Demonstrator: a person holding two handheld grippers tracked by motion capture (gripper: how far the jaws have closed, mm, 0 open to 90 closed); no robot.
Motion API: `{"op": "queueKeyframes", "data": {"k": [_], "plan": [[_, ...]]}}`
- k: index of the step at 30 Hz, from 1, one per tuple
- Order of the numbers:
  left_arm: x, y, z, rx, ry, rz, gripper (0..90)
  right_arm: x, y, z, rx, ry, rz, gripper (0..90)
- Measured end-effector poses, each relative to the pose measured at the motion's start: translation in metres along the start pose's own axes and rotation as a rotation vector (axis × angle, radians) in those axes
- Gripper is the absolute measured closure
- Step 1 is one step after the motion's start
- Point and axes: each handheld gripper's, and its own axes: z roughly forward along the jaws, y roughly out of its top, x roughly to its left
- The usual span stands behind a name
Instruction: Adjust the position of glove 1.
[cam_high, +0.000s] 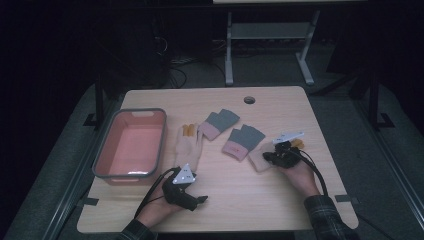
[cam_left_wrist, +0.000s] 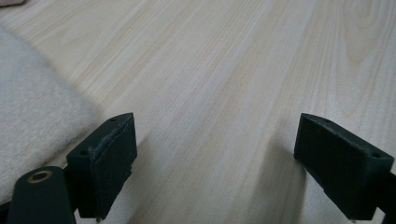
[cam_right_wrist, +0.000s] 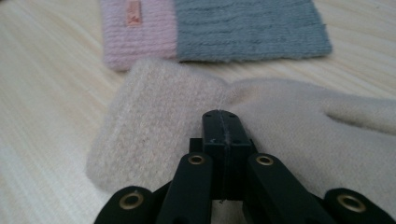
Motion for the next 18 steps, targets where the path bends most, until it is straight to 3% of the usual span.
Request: {"op": "queueKeyframes", "data": {"k": [8, 13, 18], "plan": [[0.000, 0.000, 0.000, 0.000, 0.000, 0.000, 12.5, 0.009, -0.006, -0.006, 0.018, 0.044, -0.023, 90.0], [0.000, 0.000, 0.000, 0.000, 0.000, 0.000, 12.5, 0.019, -0.011, -0.010, 0.020, 0.068, -0.065, 90.0], [0.000, 0.000, 0.000, 0.001, 0.000, -0.001, 12.5, 0.031, -0.015, -0.013, 0.032, 0.100, -0.067, 90.0]]}}
